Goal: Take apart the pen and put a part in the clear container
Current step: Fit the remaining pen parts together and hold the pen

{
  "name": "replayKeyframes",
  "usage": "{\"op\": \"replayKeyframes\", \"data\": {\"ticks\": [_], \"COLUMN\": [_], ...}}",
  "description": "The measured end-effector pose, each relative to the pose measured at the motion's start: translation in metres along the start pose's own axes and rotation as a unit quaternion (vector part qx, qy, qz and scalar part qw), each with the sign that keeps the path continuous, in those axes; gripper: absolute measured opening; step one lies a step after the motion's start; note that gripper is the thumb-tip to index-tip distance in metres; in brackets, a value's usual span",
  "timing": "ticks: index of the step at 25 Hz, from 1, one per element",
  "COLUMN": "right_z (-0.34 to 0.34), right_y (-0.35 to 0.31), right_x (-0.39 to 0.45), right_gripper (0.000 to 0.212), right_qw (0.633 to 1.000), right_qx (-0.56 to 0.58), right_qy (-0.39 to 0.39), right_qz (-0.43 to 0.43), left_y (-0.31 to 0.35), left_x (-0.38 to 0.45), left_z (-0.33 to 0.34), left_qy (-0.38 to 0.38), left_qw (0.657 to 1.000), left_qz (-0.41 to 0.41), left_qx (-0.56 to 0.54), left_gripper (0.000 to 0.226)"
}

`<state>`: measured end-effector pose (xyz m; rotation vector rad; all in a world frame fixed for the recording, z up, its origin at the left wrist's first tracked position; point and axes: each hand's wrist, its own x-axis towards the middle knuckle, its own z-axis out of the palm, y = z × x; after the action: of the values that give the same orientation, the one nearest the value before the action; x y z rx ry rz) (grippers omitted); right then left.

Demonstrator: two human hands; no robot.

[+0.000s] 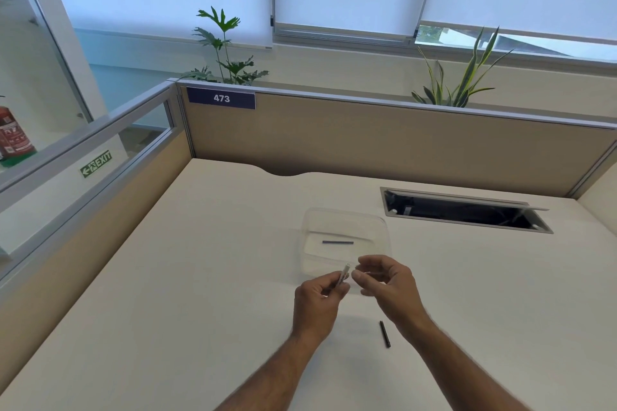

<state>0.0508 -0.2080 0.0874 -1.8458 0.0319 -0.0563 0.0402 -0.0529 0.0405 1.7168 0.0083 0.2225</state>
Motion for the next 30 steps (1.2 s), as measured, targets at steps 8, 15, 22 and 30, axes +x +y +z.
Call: {"op": "replayKeyframes", "data": {"ticks": [8, 15, 22, 30], "right_z": [-0.029, -0.041, -0.043, -0.036], "right_y": [0.044, 0.061, 0.052, 0.023], "right_x": [-0.008, -0.012, -0.01, -0.003], "right_gripper": [0.022, 0.019, 0.006, 0.012], "right_qw": [0.926, 0.902, 0.941, 0.989], "right_qx": [-0.351, -0.343, -0.253, -0.132], "right_qy": [-0.034, -0.099, -0.078, -0.022], "right_qz": [0.138, 0.242, 0.212, 0.056], "left_y": [-0.01, -0.01, -0.012, -0.008], "left_x": [0.001, 0.001, 0.0, -0.003], "left_z": [0.0, 0.0, 0.0, -0.001], "left_qy": [0.013, 0.0, -0.025, -0.056], "left_qw": [0.998, 0.998, 0.999, 0.991], "left_qz": [-0.06, -0.064, -0.035, 0.043], "left_qx": [-0.023, -0.015, 0.014, 0.111], "left_gripper": [0.023, 0.031, 0.03, 0.016]}}
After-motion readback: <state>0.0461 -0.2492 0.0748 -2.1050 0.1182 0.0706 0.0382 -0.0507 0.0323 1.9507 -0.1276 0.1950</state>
